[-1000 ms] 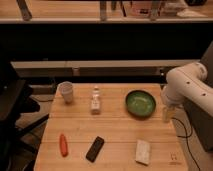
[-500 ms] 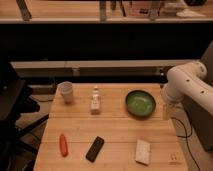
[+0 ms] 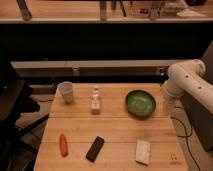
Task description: Push the ceramic bowl across the table
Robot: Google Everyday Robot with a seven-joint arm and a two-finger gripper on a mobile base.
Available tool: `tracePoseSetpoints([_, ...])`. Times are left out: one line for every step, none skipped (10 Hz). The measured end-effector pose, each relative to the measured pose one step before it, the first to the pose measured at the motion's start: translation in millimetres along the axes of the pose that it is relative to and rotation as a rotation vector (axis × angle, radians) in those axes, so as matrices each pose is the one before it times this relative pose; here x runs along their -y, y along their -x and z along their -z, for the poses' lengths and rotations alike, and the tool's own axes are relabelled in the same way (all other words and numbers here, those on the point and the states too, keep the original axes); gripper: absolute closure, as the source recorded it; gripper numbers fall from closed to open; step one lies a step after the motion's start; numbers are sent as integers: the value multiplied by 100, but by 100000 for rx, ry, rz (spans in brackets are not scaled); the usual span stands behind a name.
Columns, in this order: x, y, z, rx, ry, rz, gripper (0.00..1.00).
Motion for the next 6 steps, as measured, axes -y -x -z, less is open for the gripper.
tracePoseSetpoints([678, 120, -275, 314, -262, 36, 20])
tracePoseSetpoints([397, 101, -206, 711, -35, -195, 20])
tracePoseSetpoints([140, -258, -123, -335, 124, -180, 20])
tracePoseSetpoints([253, -391, -170, -151, 30, -346, 20])
tracePoseSetpoints([261, -730, -216, -260, 129, -373, 20])
tracePoseSetpoints([278, -357, -166, -56, 8, -217, 20])
